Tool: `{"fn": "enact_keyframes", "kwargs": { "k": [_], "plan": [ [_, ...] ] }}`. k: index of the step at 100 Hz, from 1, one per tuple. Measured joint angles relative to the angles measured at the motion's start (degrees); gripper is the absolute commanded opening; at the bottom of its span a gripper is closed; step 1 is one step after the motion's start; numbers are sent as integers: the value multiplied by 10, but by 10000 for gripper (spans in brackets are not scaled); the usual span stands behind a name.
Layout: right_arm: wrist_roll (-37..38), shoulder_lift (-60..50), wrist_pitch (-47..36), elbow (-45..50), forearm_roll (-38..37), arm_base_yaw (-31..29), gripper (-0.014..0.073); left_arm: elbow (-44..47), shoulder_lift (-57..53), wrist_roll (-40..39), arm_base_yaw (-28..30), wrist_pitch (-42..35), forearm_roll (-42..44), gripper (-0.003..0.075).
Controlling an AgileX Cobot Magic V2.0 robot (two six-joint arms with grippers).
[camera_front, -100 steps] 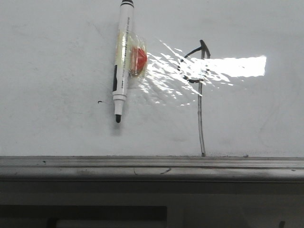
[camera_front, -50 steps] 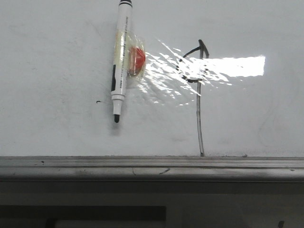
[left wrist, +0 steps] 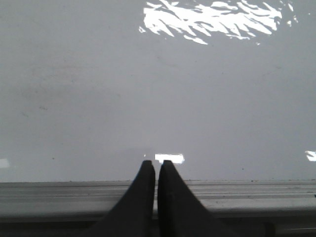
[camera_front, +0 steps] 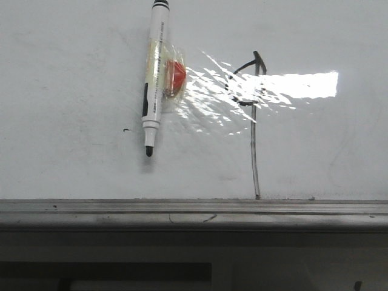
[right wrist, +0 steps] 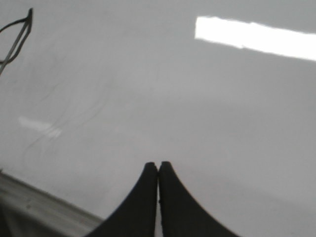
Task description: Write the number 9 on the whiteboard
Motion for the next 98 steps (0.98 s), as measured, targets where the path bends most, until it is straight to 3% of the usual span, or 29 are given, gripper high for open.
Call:
{"fn": "enact_keyframes", "kwargs": {
  "k": [10, 21, 33, 60, 98],
  "plan": [
    [-22, 4, -135, 56, 31, -91, -42, 0, 0, 0, 0, 0, 0, -20],
    [-30, 1, -154, 58, 44, -136, -42, 0, 0, 0, 0, 0, 0, -20],
    [-30, -20, -116, 58, 55, -147, -42, 0, 0, -1, 0, 0, -1, -20],
    [-30, -97, 59, 58, 66, -147, -42, 0, 0, -1, 0, 0, -1, -20],
    [-31, -100, 72, 58, 67, -147, -42, 0, 0, -1, 0, 0, -1, -20]
  ]
}}
